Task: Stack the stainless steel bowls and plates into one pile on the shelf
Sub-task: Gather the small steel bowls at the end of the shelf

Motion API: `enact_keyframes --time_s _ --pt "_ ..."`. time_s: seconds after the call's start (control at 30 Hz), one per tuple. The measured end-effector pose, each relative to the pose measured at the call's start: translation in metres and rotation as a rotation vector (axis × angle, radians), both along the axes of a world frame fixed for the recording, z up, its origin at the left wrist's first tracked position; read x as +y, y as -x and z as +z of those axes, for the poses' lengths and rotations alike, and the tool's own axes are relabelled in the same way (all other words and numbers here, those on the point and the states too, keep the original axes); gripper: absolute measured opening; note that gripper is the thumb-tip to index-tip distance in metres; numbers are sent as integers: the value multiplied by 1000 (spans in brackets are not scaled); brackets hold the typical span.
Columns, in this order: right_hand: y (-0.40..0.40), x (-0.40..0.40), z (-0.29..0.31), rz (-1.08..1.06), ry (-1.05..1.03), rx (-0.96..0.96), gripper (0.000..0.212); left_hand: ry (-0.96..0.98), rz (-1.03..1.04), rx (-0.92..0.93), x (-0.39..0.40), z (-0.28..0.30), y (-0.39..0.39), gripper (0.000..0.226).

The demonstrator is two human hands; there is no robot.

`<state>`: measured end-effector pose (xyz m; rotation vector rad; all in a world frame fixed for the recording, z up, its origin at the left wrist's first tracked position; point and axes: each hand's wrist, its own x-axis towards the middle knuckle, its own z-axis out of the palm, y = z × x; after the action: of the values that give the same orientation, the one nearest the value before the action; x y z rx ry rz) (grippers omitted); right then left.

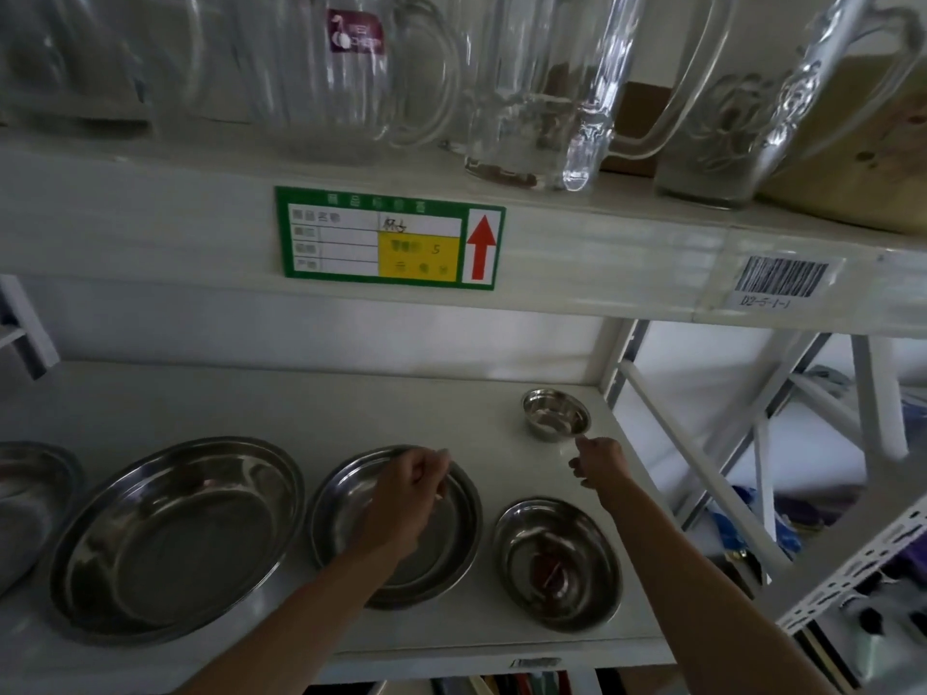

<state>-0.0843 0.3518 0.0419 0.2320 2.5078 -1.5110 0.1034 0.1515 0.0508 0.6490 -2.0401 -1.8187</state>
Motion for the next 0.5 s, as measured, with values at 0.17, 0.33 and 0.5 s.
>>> enact_keyframes --time_s 0.17,0.33,0.5 --pt "32 4 -23 -99 139 -84 21 93 -67 6 6 9 10 29" --pt "54 2 -37 -141 210 -136 23 136 -98 -3 15 10 17 29" --pt "77 -6 -54 -166 266 -199 33 118 -54 -2 26 9 23 25"
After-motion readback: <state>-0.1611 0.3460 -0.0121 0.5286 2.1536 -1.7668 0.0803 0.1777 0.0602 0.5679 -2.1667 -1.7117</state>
